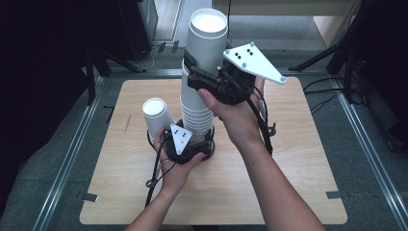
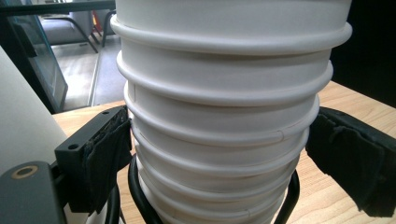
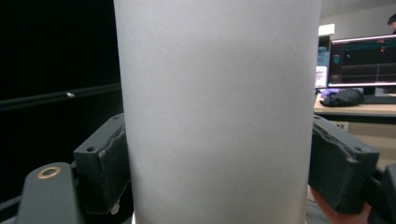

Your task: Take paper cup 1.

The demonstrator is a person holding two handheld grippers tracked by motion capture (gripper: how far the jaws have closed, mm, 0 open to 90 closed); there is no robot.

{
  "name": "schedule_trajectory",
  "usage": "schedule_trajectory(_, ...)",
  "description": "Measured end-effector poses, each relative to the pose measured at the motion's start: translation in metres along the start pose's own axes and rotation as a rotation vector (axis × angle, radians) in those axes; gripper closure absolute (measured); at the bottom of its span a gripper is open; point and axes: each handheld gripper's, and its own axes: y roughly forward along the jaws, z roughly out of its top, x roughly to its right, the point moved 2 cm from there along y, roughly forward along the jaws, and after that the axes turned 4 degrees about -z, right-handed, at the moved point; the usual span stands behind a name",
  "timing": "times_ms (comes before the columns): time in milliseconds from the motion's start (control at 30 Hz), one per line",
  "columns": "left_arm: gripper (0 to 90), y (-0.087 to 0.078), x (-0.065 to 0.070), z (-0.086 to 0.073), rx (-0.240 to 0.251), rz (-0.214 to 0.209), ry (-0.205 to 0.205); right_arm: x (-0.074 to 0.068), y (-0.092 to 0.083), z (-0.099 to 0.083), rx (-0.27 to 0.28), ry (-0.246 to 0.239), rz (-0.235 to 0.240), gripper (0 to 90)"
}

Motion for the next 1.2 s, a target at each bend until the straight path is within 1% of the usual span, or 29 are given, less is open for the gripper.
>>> schedule_trajectory(167, 7.7, 0.000, 0.000, 0.000, 0.001, 0.002, 0.002, 0.001, -0.004, 0.011, 0.035, 0.005, -0.009, 17.2)
schedule_trajectory(233, 7.8, 0.000, 0.000, 0.000, 0.000, 0.002, 0.003, 0.002, -0.006, 0.014, 0.041, 0.012, -0.010, 17.3)
schedule_trajectory(267, 7.8, -0.001, 0.000, 0.000, 0.000, 0.001, 0.004, 0.003, -0.007, 0.015, 0.047, 0.021, -0.014, 17.4)
schedule_trajectory(333, 7.9, -0.001, 0.000, 0.000, -0.002, 0.000, 0.006, 0.006, -0.010, 0.017, 0.056, 0.021, -0.021, 17.4)
schedule_trajectory(400, 8.0, -0.001, 0.000, 0.000, -0.002, 0.000, 0.006, 0.009, -0.012, 0.018, 0.058, 0.022, -0.028, 17.4)
schedule_trajectory(467, 8.1, -0.001, 0.000, 0.000, -0.002, 0.000, 0.006, 0.016, -0.015, 0.018, 0.061, 0.029, -0.041, 17.4)
schedule_trajectory(567, 8.1, -0.001, 0.000, 0.000, -0.002, 0.000, 0.003, 0.021, -0.017, 0.018, 0.062, 0.030, -0.048, 17.4)
schedule_trajectory(600, 8.1, -0.001, 0.000, 0.000, -0.004, 0.000, 0.004, 0.026, -0.021, 0.017, 0.065, 0.030, -0.057, 17.4)
schedule_trajectory(767, 8.1, -0.001, 0.000, 0.000, -0.005, 0.000, 0.005, 0.036, -0.027, 0.016, 0.067, 0.021, -0.080, 17.4)
schedule_trajectory(833, 8.1, -0.001, 0.000, 0.000, -0.002, 0.000, 0.002, 0.042, -0.032, 0.014, 0.069, 0.023, -0.091, 17.4)
schedule_trajectory(867, 8.1, -0.001, 0.000, 0.000, -0.003, 0.001, 0.002, 0.048, -0.036, 0.013, 0.071, 0.022, -0.104, 17.5)
schedule_trajectory(900, 8.1, -0.001, 0.000, 0.000, -0.003, 0.001, 0.002, 0.048, -0.036, 0.013, 0.071, 0.022, -0.104, 17.5)
schedule_trajectory(933, 8.1, -0.001, 0.000, 0.000, -0.003, 0.002, 0.001, 0.052, -0.039, 0.010, 0.070, 0.017, -0.110, 17.5)
schedule_trajectory(967, 8.1, -0.001, 0.000, 0.000, -0.003, 0.002, 0.001, 0.052, -0.039, 0.010, 0.070, 0.017, -0.110, 17.5)
schedule_trajectory(1067, 8.1, -0.001, 0.000, 0.000, -0.003, 0.003, -0.002, 0.059, -0.044, 0.004, 0.065, 0.006, -0.132, 17.4)
schedule_trajectory(1100, 8.1, 0.000, 0.000, 0.000, -0.002, 0.003, -0.003, 0.063, -0.046, -0.001, 0.067, -0.011, -0.154, 17.4)
schedule_trajectory(1133, 8.1, 0.000, 0.000, 0.000, -0.002, 0.003, -0.003, 0.063, -0.046, -0.001, 0.067, -0.011, -0.154, 17.4)
schedule_trajectory(1200, 8.1, 0.000, 0.000, 0.000, -0.002, 0.003, -0.003, 0.068, -0.049, -0.008, 0.064, -0.019, -0.167, 17.4)
